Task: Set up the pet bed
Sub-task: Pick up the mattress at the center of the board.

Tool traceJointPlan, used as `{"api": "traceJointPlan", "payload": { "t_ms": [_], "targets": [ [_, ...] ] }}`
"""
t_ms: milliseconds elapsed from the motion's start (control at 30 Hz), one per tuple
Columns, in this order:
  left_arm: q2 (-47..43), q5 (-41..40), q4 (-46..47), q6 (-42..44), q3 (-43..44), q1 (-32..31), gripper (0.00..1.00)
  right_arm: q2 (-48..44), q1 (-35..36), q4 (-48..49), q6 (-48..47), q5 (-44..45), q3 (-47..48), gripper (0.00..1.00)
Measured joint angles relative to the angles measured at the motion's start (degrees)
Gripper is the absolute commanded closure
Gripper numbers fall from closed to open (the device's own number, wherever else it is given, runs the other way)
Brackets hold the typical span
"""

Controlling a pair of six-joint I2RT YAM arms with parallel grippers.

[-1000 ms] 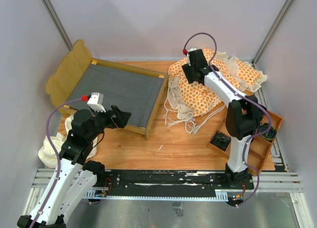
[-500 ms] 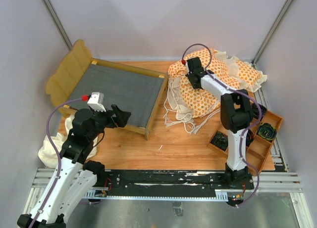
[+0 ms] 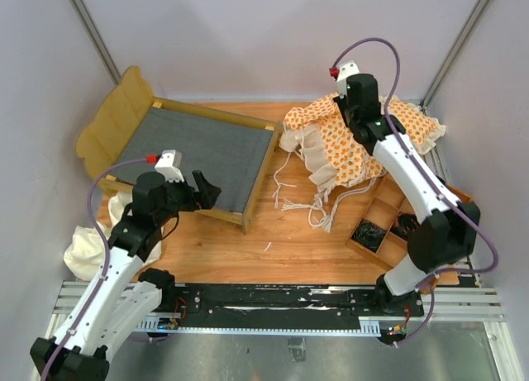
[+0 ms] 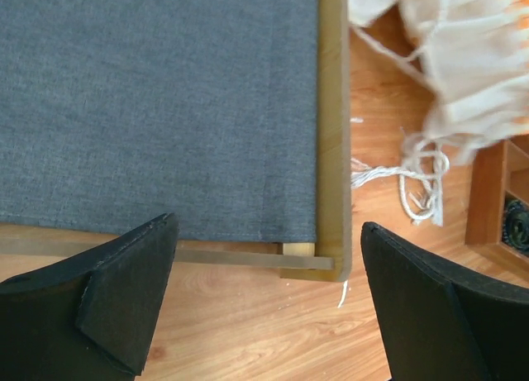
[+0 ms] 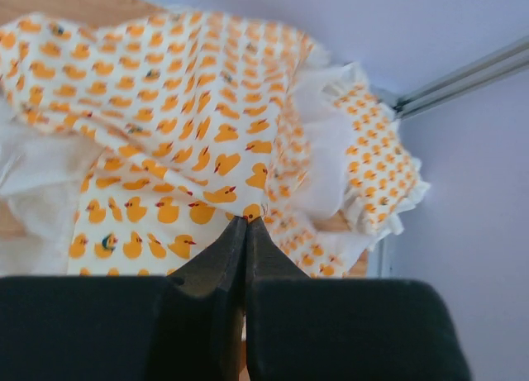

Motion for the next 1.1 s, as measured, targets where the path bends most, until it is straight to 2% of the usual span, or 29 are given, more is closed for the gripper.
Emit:
{"api": "traceJointPlan", "payload": {
  "t_ms": [133, 333, 667, 867, 1100],
  "targets": [
    [6.8, -0.5, -1.1, -0.2, 3.1, 0.0, 0.08, -8.1, 1.0, -0.5, -0.9, 2.4, 0.0, 1.00],
    [17.8, 1.6, 0.4, -0.8, 13.2, -0.5, 0.14, -16.6, 1.8, -3.5, -1.0, 4.7, 3.0, 1.00],
    [39.4, -1.1, 5.3, 1.4, 27.1, -10.9, 0.21, -29.9, 2.0, -6.9, -0.1, 9.3, 4.8, 1.00],
    [51.6, -3.6, 7.3, 2.9, 33.5, -12.4, 0.24, -37.0, 2.0, -8.5, 0.5, 11.0, 4.7, 1.00],
    [61.0, -3.7, 8.9, 4.5, 38.8, -13.9, 0.28, -42.4, 2.0, -13.4, 3.1, 13.0, 2.9, 1.00]
  ]
}}
